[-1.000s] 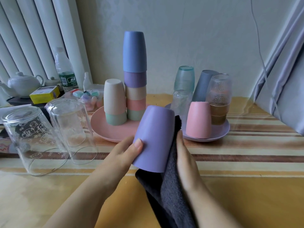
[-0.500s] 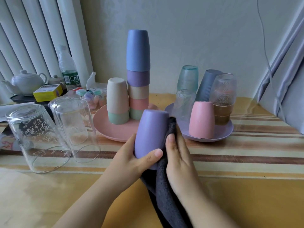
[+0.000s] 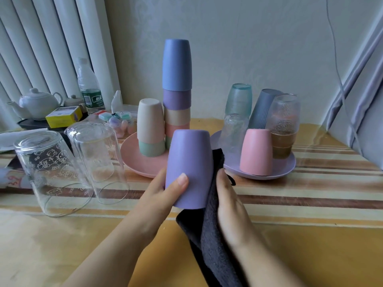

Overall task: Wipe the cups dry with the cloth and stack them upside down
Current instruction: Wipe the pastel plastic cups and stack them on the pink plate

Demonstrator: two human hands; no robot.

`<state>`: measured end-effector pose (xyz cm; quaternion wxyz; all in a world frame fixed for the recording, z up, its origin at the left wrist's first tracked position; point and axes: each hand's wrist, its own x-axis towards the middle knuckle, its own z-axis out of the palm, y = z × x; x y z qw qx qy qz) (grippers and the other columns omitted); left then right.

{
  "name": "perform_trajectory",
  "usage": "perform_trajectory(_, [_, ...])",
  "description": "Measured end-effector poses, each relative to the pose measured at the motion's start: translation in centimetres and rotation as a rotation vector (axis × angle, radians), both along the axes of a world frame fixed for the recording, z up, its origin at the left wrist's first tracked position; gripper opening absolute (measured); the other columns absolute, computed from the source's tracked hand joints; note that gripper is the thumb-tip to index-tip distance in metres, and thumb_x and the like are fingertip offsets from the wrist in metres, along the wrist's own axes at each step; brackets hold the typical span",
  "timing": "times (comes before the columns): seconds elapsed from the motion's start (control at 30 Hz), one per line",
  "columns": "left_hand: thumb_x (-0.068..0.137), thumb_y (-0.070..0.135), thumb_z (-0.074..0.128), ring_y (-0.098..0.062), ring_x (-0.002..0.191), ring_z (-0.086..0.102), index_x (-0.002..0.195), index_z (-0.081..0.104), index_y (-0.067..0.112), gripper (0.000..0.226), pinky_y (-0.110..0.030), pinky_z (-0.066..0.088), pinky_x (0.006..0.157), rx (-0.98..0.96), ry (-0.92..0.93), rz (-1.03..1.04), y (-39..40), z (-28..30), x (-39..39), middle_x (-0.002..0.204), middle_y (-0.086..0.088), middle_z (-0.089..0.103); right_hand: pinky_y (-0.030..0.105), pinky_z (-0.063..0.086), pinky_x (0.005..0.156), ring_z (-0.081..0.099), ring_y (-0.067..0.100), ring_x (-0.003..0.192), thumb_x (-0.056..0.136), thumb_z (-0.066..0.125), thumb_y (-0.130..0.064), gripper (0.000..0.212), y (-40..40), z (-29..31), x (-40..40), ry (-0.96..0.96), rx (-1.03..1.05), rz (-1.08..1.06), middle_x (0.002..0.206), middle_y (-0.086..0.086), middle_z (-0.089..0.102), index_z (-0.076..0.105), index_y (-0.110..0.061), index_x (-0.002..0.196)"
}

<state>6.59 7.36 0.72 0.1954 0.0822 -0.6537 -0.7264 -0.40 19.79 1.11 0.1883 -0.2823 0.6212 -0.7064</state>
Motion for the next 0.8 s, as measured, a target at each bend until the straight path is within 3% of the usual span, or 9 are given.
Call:
perform_trajectory(0.07, [0.062,0.058,0.072,-0.013,0.099,0.068,0.114,0.056,0.023,0.065,-0.026,0.052,0.083,-0.05,0.035,0.095,0.0,0.2,-0.3,0.105,0.003,0.074,-0.009,0.025,0.088,0.031,-0.038,0.105,0.094,0.029,-0.043,0.028,0.2,0.5,0.1,0.027,-0.001,-0.036,0.124,-0.037,0.039,0.035,-0.043,0.121])
perform_trajectory(0.17, [0.084,0.04,0.069,-0.003,0.079,0.068,0.109,0.056,0.022,0.034,-0.015,0.05,0.066,-0.077,0.079,0.16,0.4,0.8,-0.4,0.089,0.009,0.075,-0.012,0.021,0.084,0.028,-0.039,0.106,0.086,0.031,-0.039,0.038,0.2,0.7,0.0,0.102,-0.046,-0.07,0.125,-0.039,0.034,0.031,-0.043,0.123])
perform_trajectory(0.23, [0.09,0.037,0.057,0.006,0.092,0.065,0.109,0.061,0.028,0.022,-0.015,0.048,0.076,-0.105,0.085,0.182,0.7,0.7,-0.5,0.097,0.02,0.073,-0.011,0.02,0.086,0.026,-0.036,0.112,0.086,0.033,-0.037,0.038,-0.1,0.2,-0.1,0.137,-0.047,-0.072,0.13,-0.038,0.032,0.03,-0.045,0.123])
perform_trajectory(0.3, [0.091,0.036,0.06,0.014,0.097,0.062,0.104,0.062,0.037,0.013,-0.013,0.046,0.081,-0.076,0.074,0.17,0.7,0.9,-0.3,0.097,0.03,0.07,-0.01,0.02,0.088,0.025,-0.034,0.115,0.093,0.035,-0.03,0.037,-0.4,-0.1,0.0,0.161,-0.029,-0.054,0.132,-0.036,0.031,0.029,-0.045,0.125])
perform_trajectory(0.43, [0.055,0.056,0.073,0.0,0.099,0.067,0.113,0.057,0.035,0.063,-0.015,0.052,0.075,-0.201,0.031,0.117,-0.2,0.3,-0.2,0.104,0.019,0.071,-0.004,0.022,0.096,0.025,-0.024,0.126,0.089,0.036,-0.034,0.047,-0.7,-0.2,0.6,0.247,0.0,-0.019,0.137,-0.035,0.03,0.027,-0.04,0.135])
perform_trajectory(0.5, [0.053,0.053,0.075,-0.006,0.102,0.067,0.115,0.057,0.034,0.067,-0.018,0.053,0.076,-0.232,-0.012,0.039,-0.2,0.3,-0.1,0.107,0.015,0.072,-0.006,0.022,0.094,0.026,-0.027,0.122,0.087,0.035,-0.037,0.042,-0.3,0.4,0.4,0.214,-0.019,-0.065,0.133,-0.038,0.032,0.03,-0.046,0.127])
perform_trajectory(0.63, [0.055,0.047,0.071,0.004,0.099,0.067,0.112,0.058,0.036,0.06,-0.01,0.051,0.074,-0.193,-0.089,-0.203,0.4,0.8,0.5,0.105,0.024,0.071,-0.012,0.024,0.08,0.035,-0.039,0.094,0.096,0.035,-0.029,0.022,0.9,1.7,-0.3,0.098,-0.05,-0.208,0.107,-0.044,0.042,0.042,-0.049,0.103])
perform_trajectory(0.73, [0.043,0.047,0.076,0.004,0.088,0.069,0.097,0.063,0.038,0.057,-0.012,0.052,0.068,-0.051,-0.124,-0.247,0.5,0.8,1.1,0.094,0.023,0.074,0.004,0.033,0.098,0.05,-0.019,0.101,0.097,0.035,-0.029,0.02,1.1,1.7,-1.0,-0.048,-0.095,-0.196,0.107,-0.031,0.055,0.052,-0.039,0.096])
perform_trajectory(0.8, [0.028,0.059,0.087,-0.004,0.093,0.071,0.101,0.066,0.034,0.08,-0.021,0.053,0.074,0.007,-0.114,-0.24,0.2,0.3,1.3,0.1,0.014,0.075,0.017,0.038,0.101,0.056,-0.004,0.104,0.094,0.036,-0.035,0.025,0.7,1.6,-0.9,-0.147,-0.119,-0.101,0.1,-0.027,0.062,0.06,-0.031,0.091])
